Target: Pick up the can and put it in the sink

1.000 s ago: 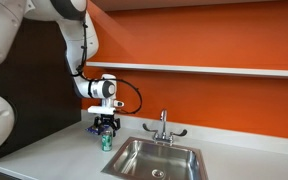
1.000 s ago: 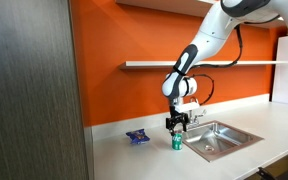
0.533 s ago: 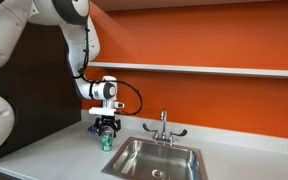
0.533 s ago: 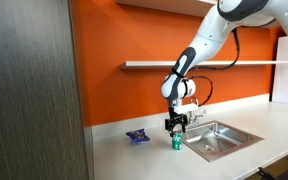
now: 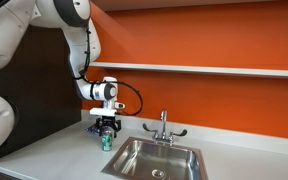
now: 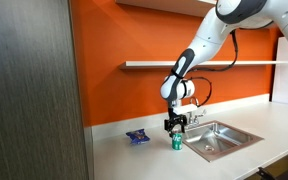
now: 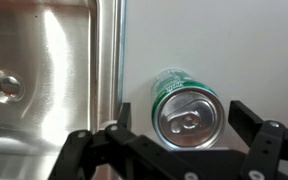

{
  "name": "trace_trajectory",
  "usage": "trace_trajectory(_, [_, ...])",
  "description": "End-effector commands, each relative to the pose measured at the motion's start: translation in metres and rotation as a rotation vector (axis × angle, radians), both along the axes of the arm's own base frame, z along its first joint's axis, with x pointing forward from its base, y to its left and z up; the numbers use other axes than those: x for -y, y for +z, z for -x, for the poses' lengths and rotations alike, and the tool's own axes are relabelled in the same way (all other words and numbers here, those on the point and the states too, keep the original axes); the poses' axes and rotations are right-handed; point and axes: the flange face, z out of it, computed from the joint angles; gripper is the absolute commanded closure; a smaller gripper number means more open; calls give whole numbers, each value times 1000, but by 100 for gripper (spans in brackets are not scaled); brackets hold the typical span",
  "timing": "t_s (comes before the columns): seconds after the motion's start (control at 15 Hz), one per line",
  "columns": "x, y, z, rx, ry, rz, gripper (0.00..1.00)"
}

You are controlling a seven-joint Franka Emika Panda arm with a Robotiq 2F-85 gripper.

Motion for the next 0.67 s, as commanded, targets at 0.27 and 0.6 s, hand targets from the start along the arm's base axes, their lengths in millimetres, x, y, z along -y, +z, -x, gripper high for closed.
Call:
trace_trajectory(0.27, [2,-3,-10,5,3,-8,28])
trace_trajectory(0.6, [3,-4,-13,-1,-9,-6,62])
